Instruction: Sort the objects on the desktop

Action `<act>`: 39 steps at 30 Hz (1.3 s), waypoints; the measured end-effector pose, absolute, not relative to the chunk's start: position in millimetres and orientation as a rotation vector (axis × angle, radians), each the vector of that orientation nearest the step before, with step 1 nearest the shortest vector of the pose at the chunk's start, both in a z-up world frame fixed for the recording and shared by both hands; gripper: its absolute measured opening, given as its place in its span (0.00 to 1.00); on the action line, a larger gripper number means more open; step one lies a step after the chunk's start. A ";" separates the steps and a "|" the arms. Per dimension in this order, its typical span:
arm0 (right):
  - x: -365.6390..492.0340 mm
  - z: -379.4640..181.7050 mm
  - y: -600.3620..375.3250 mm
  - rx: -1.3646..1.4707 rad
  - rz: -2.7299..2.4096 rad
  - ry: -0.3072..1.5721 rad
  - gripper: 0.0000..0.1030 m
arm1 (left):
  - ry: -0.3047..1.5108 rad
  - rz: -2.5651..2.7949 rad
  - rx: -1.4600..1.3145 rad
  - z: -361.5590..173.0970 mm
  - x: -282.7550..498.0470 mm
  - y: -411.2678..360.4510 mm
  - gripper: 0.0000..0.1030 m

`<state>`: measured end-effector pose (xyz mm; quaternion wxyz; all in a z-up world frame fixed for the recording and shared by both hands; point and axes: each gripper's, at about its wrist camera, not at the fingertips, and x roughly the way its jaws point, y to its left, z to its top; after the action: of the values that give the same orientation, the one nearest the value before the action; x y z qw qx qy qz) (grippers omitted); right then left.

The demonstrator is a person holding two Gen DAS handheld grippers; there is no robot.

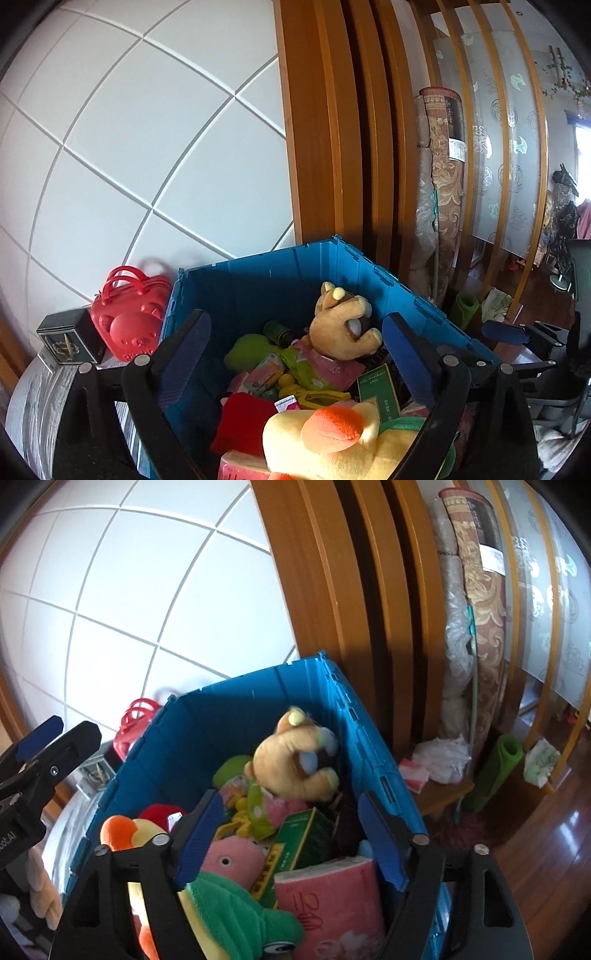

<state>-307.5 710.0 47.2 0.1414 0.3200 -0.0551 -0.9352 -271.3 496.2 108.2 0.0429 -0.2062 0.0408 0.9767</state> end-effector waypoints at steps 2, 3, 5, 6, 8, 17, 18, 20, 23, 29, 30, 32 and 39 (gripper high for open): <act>-300.2 49.9 705.1 0.907 -2.716 -0.122 0.86 | 0.099 2.997 -0.633 107.3 -263.8 490.6 0.92; -296.7 51.3 703.6 0.900 -2.724 -0.110 0.91 | 0.080 2.999 -0.632 106.8 -257.8 487.0 0.92; -288.0 55.2 700.8 0.880 -2.742 -0.087 0.97 | 0.055 2.999 -0.626 106.4 -247.7 482.7 0.92; -282.3 57.2 699.6 0.869 -2.750 -0.077 1.00 | 0.043 3.003 -0.616 106.2 -239.7 480.0 0.92; -271.3 61.3 697.5 0.844 -2.765 -0.054 1.00 | 0.023 3.014 -0.588 106.3 -224.1 475.6 0.93; -207.2 66.7 689.9 0.740 -2.806 0.018 1.00 | -0.090 3.046 -0.494 102.0 -154.7 460.1 0.99; -200.2 66.9 689.4 0.727 -2.809 0.026 1.00 | -0.097 3.055 -0.505 99.9 -148.0 459.9 0.99; -186.1 67.8 688.8 0.707 -2.822 0.046 1.00 | -0.111 3.073 -0.519 96.9 -138.5 459.7 0.99; -168.2 67.4 688.5 0.671 -2.846 0.069 1.00 | -0.104 3.073 -0.541 91.8 -126.4 460.3 0.99; -147.3 67.2 693.8 0.640 -2.856 0.016 1.00 | -0.119 3.095 -0.555 88.7 -108.7 460.7 0.99; -146.1 67.3 694.2 0.639 -2.856 0.014 1.00 | -0.117 3.099 -0.567 88.1 -107.3 461.8 0.99; -141.2 66.8 694.7 0.643 -2.858 0.018 1.00 | -0.111 3.100 -0.570 87.8 -104.0 464.1 0.99; -134.2 66.3 696.6 0.632 -2.857 0.020 1.00 | -0.094 3.080 -0.610 84.8 -101.4 471.2 0.99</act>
<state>-134.2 696.6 66.3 0.1076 0.2148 0.0067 -0.9707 -101.4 471.2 84.8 0.0002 -0.1941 -0.0299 0.9805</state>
